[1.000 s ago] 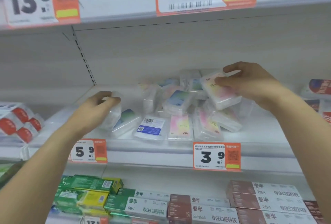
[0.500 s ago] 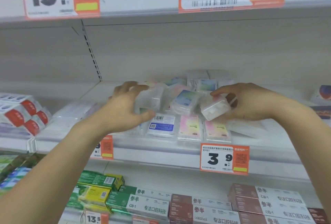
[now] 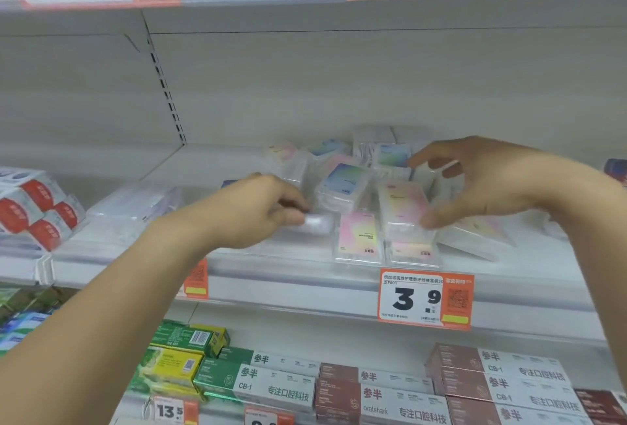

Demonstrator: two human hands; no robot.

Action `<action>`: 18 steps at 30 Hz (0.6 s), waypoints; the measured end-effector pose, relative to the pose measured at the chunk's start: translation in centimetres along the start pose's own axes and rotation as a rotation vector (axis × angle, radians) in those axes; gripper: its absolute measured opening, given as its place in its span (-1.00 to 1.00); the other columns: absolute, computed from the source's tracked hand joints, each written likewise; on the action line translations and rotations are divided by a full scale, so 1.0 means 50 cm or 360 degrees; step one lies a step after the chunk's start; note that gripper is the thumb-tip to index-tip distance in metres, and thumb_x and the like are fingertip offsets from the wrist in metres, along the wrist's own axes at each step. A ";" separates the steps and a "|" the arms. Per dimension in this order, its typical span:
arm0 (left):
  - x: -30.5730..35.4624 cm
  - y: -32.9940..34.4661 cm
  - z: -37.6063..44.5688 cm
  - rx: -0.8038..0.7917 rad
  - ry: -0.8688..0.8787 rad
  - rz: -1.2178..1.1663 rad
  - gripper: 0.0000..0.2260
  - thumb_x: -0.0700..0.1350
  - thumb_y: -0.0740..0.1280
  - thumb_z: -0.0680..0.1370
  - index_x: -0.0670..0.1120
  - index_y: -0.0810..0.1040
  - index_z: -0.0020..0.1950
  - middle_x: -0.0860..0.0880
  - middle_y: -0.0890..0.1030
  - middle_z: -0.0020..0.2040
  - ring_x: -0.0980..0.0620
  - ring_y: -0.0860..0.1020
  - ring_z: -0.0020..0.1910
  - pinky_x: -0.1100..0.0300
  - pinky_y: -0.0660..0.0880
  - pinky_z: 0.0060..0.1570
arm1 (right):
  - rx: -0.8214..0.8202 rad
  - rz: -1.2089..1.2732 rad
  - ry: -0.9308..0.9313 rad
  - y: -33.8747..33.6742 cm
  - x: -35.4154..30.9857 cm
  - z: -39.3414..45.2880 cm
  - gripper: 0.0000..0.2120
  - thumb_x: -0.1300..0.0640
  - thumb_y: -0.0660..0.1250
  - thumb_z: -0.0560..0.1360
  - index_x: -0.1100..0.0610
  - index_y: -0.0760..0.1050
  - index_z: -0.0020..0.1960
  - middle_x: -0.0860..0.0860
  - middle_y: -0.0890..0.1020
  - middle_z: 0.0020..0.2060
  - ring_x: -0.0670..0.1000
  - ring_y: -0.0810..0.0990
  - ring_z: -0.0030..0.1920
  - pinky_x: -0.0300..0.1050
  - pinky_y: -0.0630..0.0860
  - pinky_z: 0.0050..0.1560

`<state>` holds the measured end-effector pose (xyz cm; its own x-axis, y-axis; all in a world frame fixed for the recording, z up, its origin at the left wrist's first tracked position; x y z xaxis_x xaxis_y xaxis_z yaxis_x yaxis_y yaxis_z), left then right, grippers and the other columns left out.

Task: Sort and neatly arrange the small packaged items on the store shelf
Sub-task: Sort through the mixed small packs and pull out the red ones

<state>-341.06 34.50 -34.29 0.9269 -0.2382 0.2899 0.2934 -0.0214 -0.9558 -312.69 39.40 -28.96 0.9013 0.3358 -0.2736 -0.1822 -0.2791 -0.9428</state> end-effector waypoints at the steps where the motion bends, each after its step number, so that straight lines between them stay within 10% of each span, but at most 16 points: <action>1: -0.005 -0.006 0.001 0.0087 0.0028 -0.0067 -0.71 0.13 0.20 0.58 0.00 0.62 0.04 0.01 0.67 -0.08 0.00 0.58 -0.04 0.14 0.50 0.03 | -0.0107 -0.0048 0.0039 -0.002 0.007 0.000 -0.08 -0.25 0.64 0.07 -0.31 0.33 0.36 -0.14 0.43 0.33 -0.01 0.49 0.30 -0.02 0.43 0.30; 7: -0.005 -0.004 0.034 0.0707 -0.0117 -0.0273 -0.71 -0.07 0.12 0.66 -0.08 0.50 -0.19 -0.04 0.55 -0.26 -0.06 0.48 -0.25 0.18 0.35 -0.28 | -0.0005 -0.0358 0.0184 0.041 0.021 0.026 -0.04 -0.15 0.66 0.09 -0.23 0.29 0.39 -0.03 0.29 0.22 0.05 0.32 0.24 -0.01 0.45 0.23; 11: 0.000 -0.024 0.058 0.1108 -0.0377 -0.0541 -0.52 0.09 0.08 0.66 -0.11 0.33 -0.40 -0.05 0.40 -0.46 -0.07 0.36 -0.43 0.14 0.29 -0.41 | 0.0138 -0.0488 0.0043 0.072 0.029 0.032 -0.39 -0.20 0.46 0.30 -0.17 0.43 0.32 0.03 0.38 0.28 0.12 0.31 0.29 -0.07 0.40 0.20; 18: 0.035 -0.042 0.067 0.0700 -0.0284 -0.1367 -0.63 0.08 0.25 0.60 -0.20 0.60 -0.16 -0.14 0.65 -0.31 -0.11 0.58 -0.39 0.12 0.58 -0.39 | 0.0979 0.0962 -0.0108 -0.013 0.064 0.013 -0.68 0.14 0.49 0.43 -0.08 0.56 0.14 -0.08 0.65 0.06 -0.05 0.64 0.09 0.01 0.60 0.13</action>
<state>-339.26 37.39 -31.59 0.3686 -0.1595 0.9158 0.9118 0.2537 -0.3228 -309.94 41.22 -29.35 0.5594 0.3455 -0.7535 -0.8207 0.1029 -0.5621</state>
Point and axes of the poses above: each hand's wrist, its own z-axis towards the middle knuckle, its own y-axis out of the palm, x = y × z, the point moved 1 cm from there along z, towards the middle knuckle
